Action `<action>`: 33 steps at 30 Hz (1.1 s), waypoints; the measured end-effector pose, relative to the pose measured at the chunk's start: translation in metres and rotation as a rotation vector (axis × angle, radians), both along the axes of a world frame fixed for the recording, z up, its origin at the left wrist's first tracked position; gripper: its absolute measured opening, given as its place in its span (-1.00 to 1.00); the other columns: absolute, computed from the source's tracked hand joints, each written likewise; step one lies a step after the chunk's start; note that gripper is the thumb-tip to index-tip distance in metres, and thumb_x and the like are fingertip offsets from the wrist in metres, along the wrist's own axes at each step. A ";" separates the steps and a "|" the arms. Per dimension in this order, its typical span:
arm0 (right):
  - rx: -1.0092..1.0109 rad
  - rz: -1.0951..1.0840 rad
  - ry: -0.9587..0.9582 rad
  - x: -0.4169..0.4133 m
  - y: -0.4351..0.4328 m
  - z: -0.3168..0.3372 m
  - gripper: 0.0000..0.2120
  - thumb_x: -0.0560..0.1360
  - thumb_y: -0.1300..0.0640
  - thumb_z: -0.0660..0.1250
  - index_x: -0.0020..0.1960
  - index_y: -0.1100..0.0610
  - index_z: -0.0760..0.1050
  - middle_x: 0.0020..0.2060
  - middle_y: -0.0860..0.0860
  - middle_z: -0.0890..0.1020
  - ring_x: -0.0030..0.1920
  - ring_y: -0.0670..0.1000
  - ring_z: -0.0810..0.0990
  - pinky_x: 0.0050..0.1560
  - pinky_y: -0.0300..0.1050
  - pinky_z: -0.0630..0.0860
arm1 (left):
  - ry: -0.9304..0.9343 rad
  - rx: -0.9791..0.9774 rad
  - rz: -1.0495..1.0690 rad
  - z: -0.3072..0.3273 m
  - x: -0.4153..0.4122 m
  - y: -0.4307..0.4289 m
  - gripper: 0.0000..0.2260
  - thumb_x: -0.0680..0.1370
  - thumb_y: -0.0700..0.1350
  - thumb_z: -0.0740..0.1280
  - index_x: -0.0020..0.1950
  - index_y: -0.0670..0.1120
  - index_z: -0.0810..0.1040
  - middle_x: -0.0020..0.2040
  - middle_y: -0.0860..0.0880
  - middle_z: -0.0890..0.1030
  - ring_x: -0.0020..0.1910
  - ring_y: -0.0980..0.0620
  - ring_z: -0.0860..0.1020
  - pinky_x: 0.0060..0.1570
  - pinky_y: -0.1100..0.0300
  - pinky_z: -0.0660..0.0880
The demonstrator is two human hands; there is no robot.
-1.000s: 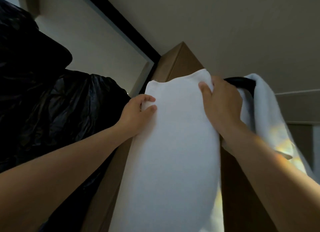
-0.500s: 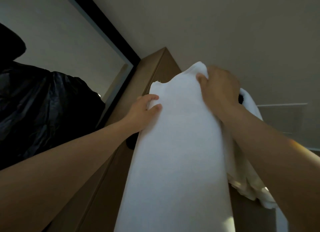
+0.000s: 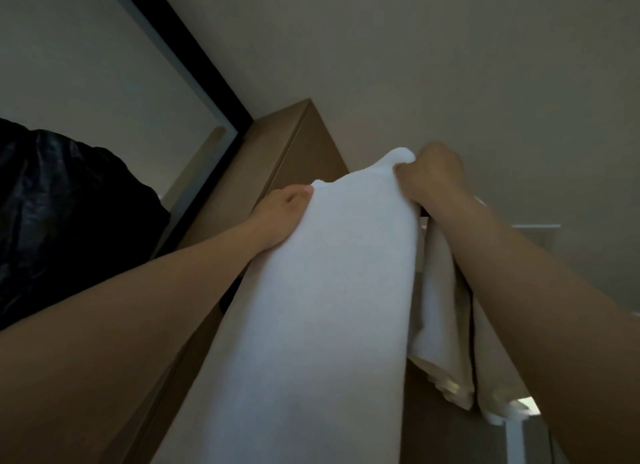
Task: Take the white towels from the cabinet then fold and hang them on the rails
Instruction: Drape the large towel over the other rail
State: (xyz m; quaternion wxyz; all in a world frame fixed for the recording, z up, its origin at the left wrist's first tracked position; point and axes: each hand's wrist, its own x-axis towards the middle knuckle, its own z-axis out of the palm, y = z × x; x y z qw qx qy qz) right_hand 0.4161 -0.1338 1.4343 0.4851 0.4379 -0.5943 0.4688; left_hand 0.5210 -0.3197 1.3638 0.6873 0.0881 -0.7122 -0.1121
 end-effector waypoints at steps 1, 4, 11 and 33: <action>0.007 -0.004 -0.017 0.002 0.001 -0.001 -0.75 0.56 0.23 0.22 -0.29 0.20 0.32 -0.14 0.19 0.55 0.03 0.19 0.56 -0.14 -0.15 0.29 | 0.017 0.014 -0.010 0.001 -0.002 -0.002 -0.63 0.66 0.11 0.06 0.30 -0.01 0.51 0.13 0.08 0.50 0.15 0.07 0.45 0.11 0.21 0.29; -0.053 -0.026 0.069 0.003 -0.003 -0.005 -0.92 0.52 0.27 0.23 -0.03 0.25 0.48 0.00 0.16 0.57 0.12 0.18 0.54 -0.06 -0.07 0.38 | 0.062 0.024 -0.016 -0.001 -0.007 -0.003 -0.64 0.65 0.13 0.06 0.24 -0.01 0.52 0.07 0.05 0.52 0.09 0.04 0.46 0.07 0.19 0.30; 0.141 -0.561 0.490 0.013 0.001 -0.050 -0.52 0.58 -0.24 0.12 0.11 0.15 0.52 0.01 0.12 0.62 0.06 0.18 0.54 0.03 0.01 0.33 | 0.065 -0.002 0.021 0.002 -0.007 -0.012 -0.65 0.63 0.18 0.08 0.18 0.03 0.54 0.12 -0.01 0.59 0.09 -0.03 0.52 0.07 0.16 0.39; 0.455 -0.296 0.167 0.007 0.002 -0.008 -0.23 0.53 -0.41 0.01 0.25 0.24 0.53 0.25 0.20 0.56 0.25 0.20 0.51 0.11 -0.06 0.38 | 0.312 0.062 -0.314 -0.052 0.016 0.012 -0.78 0.55 -0.07 0.36 0.19 0.00 0.49 0.13 0.07 0.55 0.08 0.08 0.54 0.01 0.24 0.50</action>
